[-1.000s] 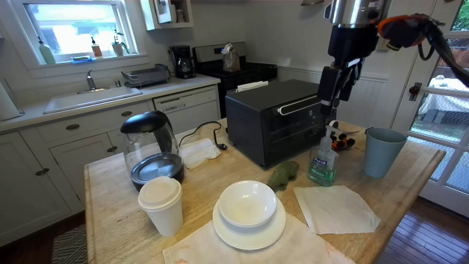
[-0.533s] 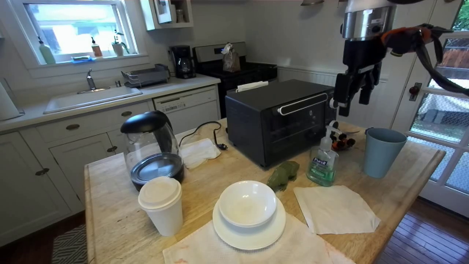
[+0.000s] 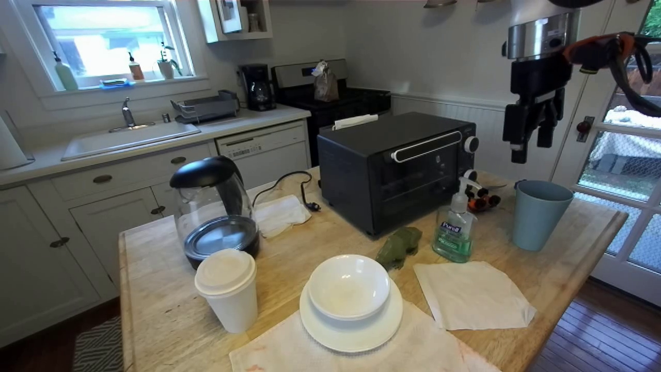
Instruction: Pick up the blue cup and place it upside down on the black oven
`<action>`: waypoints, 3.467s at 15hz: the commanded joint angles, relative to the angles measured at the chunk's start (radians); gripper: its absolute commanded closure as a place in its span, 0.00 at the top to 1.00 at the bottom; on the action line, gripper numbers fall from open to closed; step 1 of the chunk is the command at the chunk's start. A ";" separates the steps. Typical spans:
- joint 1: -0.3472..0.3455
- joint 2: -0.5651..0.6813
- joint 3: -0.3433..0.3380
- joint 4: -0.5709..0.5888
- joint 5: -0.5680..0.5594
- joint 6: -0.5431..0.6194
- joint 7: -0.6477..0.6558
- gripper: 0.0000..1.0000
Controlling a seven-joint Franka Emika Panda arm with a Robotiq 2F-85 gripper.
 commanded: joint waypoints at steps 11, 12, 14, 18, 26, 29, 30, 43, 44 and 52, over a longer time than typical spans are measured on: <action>-0.058 0.001 -0.064 -0.093 -0.049 0.074 -0.152 1.00; -0.058 0.001 -0.064 -0.093 -0.049 0.075 -0.152 1.00; -0.068 0.062 -0.076 -0.065 -0.049 0.042 -0.162 1.00; -0.084 0.128 -0.103 -0.057 -0.031 0.055 -0.268 1.00; -0.129 0.222 -0.115 -0.013 0.135 0.148 -0.433 1.00; -0.130 0.249 -0.110 0.003 0.168 0.179 -0.440 1.00; -0.130 0.260 -0.112 0.008 0.154 0.198 -0.418 1.00; -0.133 0.355 -0.158 0.058 -0.070 0.263 -0.136 1.00; -0.135 0.367 -0.163 0.063 -0.070 0.250 -0.127 1.00; -0.165 0.414 -0.145 0.078 0.047 0.226 -0.142 1.00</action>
